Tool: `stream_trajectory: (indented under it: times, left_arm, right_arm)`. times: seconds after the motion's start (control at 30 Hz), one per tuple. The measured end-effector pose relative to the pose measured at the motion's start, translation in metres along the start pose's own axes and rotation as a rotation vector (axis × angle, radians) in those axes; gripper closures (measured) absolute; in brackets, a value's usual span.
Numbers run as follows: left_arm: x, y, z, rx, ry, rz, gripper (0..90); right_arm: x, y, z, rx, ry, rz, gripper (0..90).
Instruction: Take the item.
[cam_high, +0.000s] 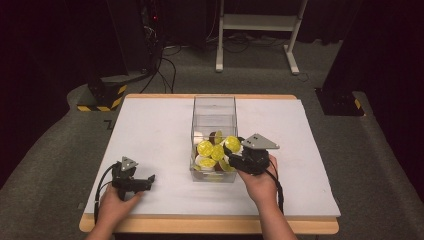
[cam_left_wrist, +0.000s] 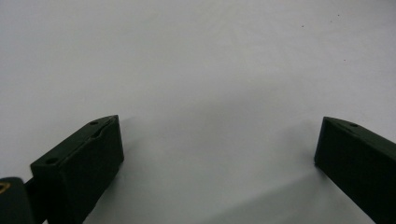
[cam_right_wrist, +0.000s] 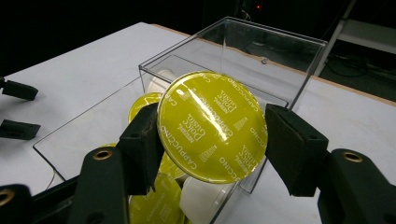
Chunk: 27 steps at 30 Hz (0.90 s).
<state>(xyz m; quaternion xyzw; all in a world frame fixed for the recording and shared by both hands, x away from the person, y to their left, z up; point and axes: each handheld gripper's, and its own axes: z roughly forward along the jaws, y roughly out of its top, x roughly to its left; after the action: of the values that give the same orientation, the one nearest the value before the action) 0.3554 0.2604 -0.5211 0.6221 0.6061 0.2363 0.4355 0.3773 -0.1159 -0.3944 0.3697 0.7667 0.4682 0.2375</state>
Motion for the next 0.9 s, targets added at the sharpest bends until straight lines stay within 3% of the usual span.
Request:
stream_trajectory:
  times: [0.33,0.9]
  left_arm:
    - [0.000,0.000,0.000,-0.002,0.000,-0.002,1.4]
    - [0.000,0.000,0.000,-0.002,0.000,0.001,1.5]
  right_arm:
    - [-0.011,-0.001,-0.002,-0.005,-0.018,0.022,40.6]
    - [-0.043,-0.008,-0.008,-0.001,-0.092,0.076,40.6]
